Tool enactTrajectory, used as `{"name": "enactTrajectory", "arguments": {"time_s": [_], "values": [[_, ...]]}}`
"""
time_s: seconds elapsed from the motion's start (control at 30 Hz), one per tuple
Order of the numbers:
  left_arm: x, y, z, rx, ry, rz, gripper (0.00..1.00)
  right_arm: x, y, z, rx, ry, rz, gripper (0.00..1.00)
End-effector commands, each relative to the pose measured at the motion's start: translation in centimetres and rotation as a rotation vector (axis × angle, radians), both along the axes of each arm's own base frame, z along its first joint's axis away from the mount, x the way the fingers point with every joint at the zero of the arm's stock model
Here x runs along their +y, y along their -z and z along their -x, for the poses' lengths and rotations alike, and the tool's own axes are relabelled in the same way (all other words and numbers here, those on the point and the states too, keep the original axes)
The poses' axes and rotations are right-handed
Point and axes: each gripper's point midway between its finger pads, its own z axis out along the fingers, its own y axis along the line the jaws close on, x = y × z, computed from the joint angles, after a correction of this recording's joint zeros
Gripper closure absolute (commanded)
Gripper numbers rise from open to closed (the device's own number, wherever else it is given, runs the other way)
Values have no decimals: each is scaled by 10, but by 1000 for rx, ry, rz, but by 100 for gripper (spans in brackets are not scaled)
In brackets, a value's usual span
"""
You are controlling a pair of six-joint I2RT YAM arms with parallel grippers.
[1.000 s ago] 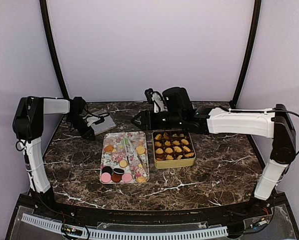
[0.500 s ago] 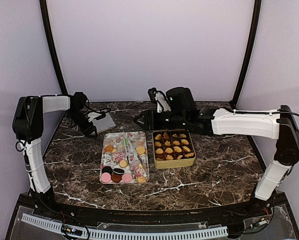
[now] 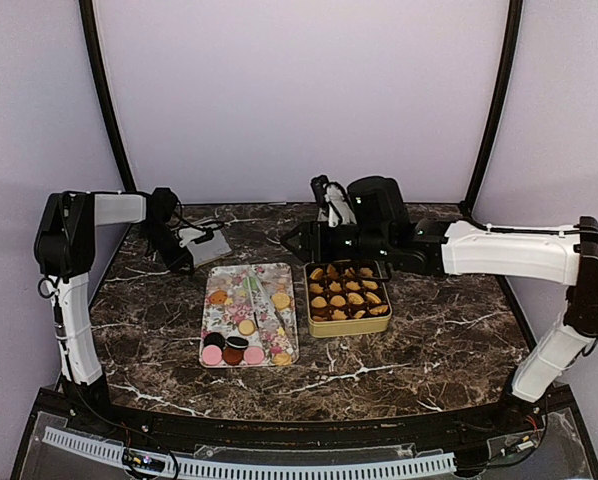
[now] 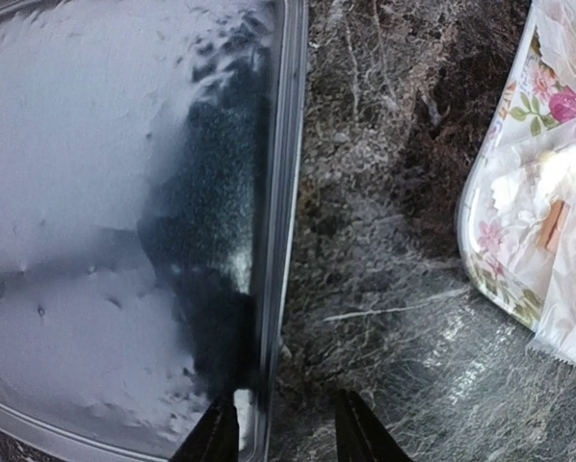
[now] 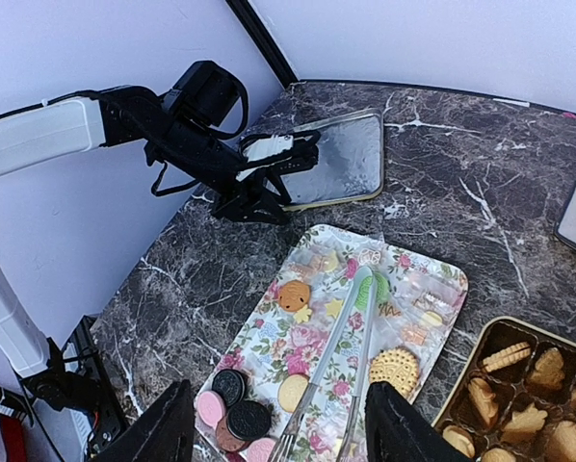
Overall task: Pack the cookies
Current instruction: Pick up the box lid from the corner of the board.
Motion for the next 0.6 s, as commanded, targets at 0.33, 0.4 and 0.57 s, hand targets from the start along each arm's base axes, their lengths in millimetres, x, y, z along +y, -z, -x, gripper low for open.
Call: {"name": "enactTrajectory", "arguments": {"time_s": [0.33,0.4,0.57], "values": [[6,13,10,38,-8,-35,92,-18,-30,6,-61,38,-41,41],[5,13,13,50,-19,-34,96,-20,-30,7,-69,41,-38,41],[-2,-10,17,38,-15,-15,100,-23,-33,8,-114,26,-12,40]]}}
